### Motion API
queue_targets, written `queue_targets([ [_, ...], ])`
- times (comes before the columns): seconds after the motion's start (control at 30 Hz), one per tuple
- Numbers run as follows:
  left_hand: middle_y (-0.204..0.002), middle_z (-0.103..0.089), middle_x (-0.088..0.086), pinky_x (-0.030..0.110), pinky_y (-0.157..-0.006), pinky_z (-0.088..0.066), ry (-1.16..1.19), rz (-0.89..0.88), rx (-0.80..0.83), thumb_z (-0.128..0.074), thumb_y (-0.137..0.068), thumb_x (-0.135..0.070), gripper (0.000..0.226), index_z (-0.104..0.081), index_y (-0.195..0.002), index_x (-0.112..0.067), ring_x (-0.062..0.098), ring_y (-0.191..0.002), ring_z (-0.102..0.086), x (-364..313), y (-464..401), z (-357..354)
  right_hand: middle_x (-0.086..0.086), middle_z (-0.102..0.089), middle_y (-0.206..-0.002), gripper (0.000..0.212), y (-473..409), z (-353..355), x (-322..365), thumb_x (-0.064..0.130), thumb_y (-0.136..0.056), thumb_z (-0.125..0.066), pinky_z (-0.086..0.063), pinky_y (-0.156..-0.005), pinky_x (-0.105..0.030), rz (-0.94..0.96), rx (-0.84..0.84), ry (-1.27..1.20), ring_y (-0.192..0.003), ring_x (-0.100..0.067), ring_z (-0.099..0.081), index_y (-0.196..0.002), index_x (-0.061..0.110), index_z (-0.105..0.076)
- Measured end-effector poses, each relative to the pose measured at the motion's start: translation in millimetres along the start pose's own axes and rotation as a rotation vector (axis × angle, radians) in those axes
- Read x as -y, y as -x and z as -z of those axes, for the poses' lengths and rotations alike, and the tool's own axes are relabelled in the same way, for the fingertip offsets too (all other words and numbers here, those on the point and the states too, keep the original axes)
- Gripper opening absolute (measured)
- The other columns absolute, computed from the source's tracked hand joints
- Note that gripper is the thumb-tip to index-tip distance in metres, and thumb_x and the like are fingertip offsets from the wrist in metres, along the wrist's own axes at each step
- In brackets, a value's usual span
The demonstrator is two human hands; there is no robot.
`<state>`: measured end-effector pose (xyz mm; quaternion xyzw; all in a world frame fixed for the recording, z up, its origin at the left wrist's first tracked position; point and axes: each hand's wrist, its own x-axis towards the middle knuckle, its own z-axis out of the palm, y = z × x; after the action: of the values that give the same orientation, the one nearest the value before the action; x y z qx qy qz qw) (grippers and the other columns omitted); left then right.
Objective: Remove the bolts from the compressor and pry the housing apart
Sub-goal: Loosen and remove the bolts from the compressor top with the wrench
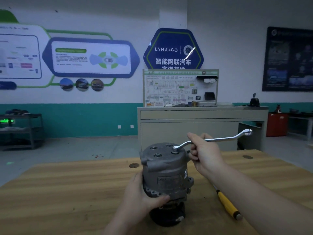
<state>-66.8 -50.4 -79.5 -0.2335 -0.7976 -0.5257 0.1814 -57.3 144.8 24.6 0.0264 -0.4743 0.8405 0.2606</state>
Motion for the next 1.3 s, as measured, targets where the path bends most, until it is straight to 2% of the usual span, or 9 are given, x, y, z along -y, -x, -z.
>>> queue_targets([
  [0.2, -0.113, -0.056, -0.014, 0.010, -0.083, -0.041, -0.070, 0.010, -0.017, -0.079, -0.036, -0.065, 0.098, -0.055, -0.123, -0.027, -0.003, -0.105, -0.053, -0.3, -0.4, -0.7, 0.002, -0.043, -0.039, 0.050, 19.7, -13.2, 17.2, 0.013, -0.088, -0.067, -0.034, -0.037, -0.022, 0.391, 0.177, 0.544, -0.034, -0.012, -0.040, -0.050, 0.021, -0.034],
  [0.37, -0.111, -0.057, -0.015, 0.007, -0.078, -0.040, -0.071, 0.040, -0.027, -0.078, -0.035, -0.068, 0.097, -0.055, -0.121, -0.030, -0.006, -0.103, -0.053, -2.5, 1.5, -0.8, 0.007, -0.026, -0.047, 0.052, 38.6, -24.7, 21.1, 0.016, -0.089, -0.063, -0.026, -0.047, -0.025, 0.826, 0.316, 1.083, -0.046, -0.008, -0.026, -0.056, 0.030, -0.026],
  [0.6, -0.122, -0.057, -0.016, 0.023, -0.098, -0.045, -0.085, 0.060, 0.019, -0.079, -0.035, -0.065, 0.105, -0.048, -0.129, -0.032, 0.003, -0.116, -0.053, -10.1, 0.8, 0.5, 0.004, -0.035, -0.043, 0.043, 39.3, -22.0, 27.3, 0.022, -0.089, -0.059, -0.030, -0.043, -0.021, 0.693, 0.259, 1.079, -0.043, -0.010, -0.032, -0.053, 0.032, -0.037],
  [0.67, -0.124, -0.054, -0.018, 0.019, -0.101, -0.042, -0.110, 0.063, 0.038, -0.082, -0.045, -0.058, 0.101, -0.044, -0.133, -0.029, 0.001, -0.116, -0.052, -12.9, -1.5, 1.6, 0.004, -0.040, -0.048, 0.037, 48.5, -26.7, 30.3, 0.039, -0.091, -0.052, -0.033, -0.045, -0.026, 0.731, 0.297, 1.309, -0.046, -0.008, -0.041, -0.060, 0.029, -0.035],
  [0.77, -0.132, -0.051, -0.011, 0.006, -0.094, -0.039, -0.131, 0.114, 0.122, -0.083, -0.069, -0.039, 0.085, -0.036, -0.138, -0.021, -0.002, -0.118, -0.051, -17.2, -6.9, -1.4, -0.006, -0.055, -0.071, 0.039, 64.2, -35.6, 28.3, 0.053, -0.095, -0.036, -0.029, -0.054, -0.034, 0.794, 0.337, 1.523, -0.070, -0.032, -0.054, -0.072, 0.022, -0.029],
  [0.9, -0.128, -0.058, -0.005, 0.026, -0.099, -0.045, -0.098, 0.030, 0.002, -0.085, -0.039, -0.053, 0.106, -0.046, -0.135, -0.026, 0.002, -0.120, -0.054, -3.5, -6.1, -6.6, -0.001, -0.053, -0.072, 0.018, 73.5, -30.3, 35.4, 0.030, -0.093, -0.043, -0.033, -0.057, -0.036, 0.729, 0.409, 1.476, -0.070, -0.032, -0.050, -0.078, 0.023, -0.036],
  [1.03, -0.122, -0.052, -0.023, 0.001, -0.087, -0.035, -0.177, -0.004, 0.017, -0.074, -0.036, -0.067, 0.103, -0.042, -0.130, -0.039, -0.005, -0.116, -0.049, 8.5, -3.2, -13.1, -0.004, -0.059, -0.080, 0.008, 77.3, -26.6, 39.9, 0.015, -0.085, -0.047, -0.030, -0.056, -0.034, 0.715, 0.486, 1.535, -0.071, -0.032, -0.049, -0.081, 0.020, -0.042],
  [1.17, -0.109, -0.068, -0.013, 0.017, -0.083, -0.049, -0.082, -0.031, -0.047, -0.086, -0.036, -0.051, 0.086, -0.062, -0.115, -0.028, -0.004, -0.106, -0.060, -0.1, -1.4, -11.1, -0.008, -0.050, -0.073, 0.016, 69.7, -46.2, 42.3, 0.007, -0.085, -0.049, -0.028, -0.051, -0.031, 0.634, 0.468, 1.692, -0.071, -0.028, -0.044, -0.080, 0.014, -0.037],
  [1.3, -0.108, -0.070, -0.018, 0.005, -0.076, -0.046, -0.023, -0.042, -0.026, -0.094, -0.050, -0.025, 0.077, -0.061, -0.119, -0.021, -0.008, -0.104, -0.062, 1.6, 1.4, -9.7, -0.003, -0.035, -0.060, 0.032, 75.6, -47.8, 29.6, 0.007, -0.082, -0.054, -0.018, -0.044, -0.026, 0.827, 0.437, 1.643, -0.060, -0.025, -0.039, -0.071, 0.016, -0.025],
])
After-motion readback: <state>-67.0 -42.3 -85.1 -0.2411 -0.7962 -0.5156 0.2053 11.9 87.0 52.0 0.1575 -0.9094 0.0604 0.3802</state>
